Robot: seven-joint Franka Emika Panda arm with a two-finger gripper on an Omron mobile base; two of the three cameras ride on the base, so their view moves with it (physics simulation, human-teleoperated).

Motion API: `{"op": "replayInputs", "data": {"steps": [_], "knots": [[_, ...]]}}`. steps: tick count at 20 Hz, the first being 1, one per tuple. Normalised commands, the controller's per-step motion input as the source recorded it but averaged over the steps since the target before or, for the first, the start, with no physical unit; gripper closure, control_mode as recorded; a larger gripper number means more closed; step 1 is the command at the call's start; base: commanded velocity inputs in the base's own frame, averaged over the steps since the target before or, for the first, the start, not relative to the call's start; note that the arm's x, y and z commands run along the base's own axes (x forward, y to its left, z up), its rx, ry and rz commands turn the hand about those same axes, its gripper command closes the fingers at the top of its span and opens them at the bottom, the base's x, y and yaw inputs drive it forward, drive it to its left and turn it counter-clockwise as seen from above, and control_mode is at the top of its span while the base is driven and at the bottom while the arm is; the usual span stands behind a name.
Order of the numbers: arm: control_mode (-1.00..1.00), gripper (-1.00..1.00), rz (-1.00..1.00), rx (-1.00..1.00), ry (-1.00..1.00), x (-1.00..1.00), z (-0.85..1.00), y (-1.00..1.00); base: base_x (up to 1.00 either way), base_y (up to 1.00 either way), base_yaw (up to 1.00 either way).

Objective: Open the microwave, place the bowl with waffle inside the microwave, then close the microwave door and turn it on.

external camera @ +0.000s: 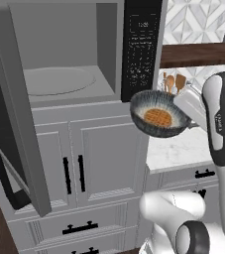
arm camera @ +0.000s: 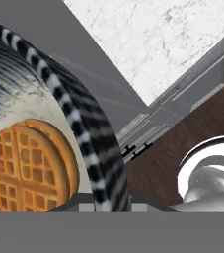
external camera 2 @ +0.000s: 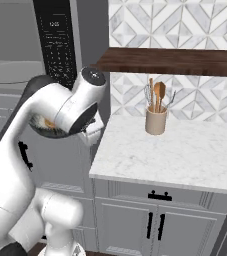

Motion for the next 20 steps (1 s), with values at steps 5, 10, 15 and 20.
{"op": "replayInputs", "data": {"steps": [5, 10, 15, 20], "knots": [[-1.0, 1.0, 0.04, 0.0, 0.05, 0.0, 0.3, 1.0, 0.0, 0.0, 0.0], [-1.0, 1.0, 0.0, 0.0, 0.0, 0.02, 0.14, 1.0, 0.0, 0.0, 0.0], [-1.0, 1.0, 0.0, 0.0, -0.01, 0.37, 0.36, 1.0, 0.0, 0.0, 0.0], [-1.0, 1.0, 0.0, -0.01, -0.04, 0.88, 0.69, 1.0, 0.0, 0.0, 0.0]]}}
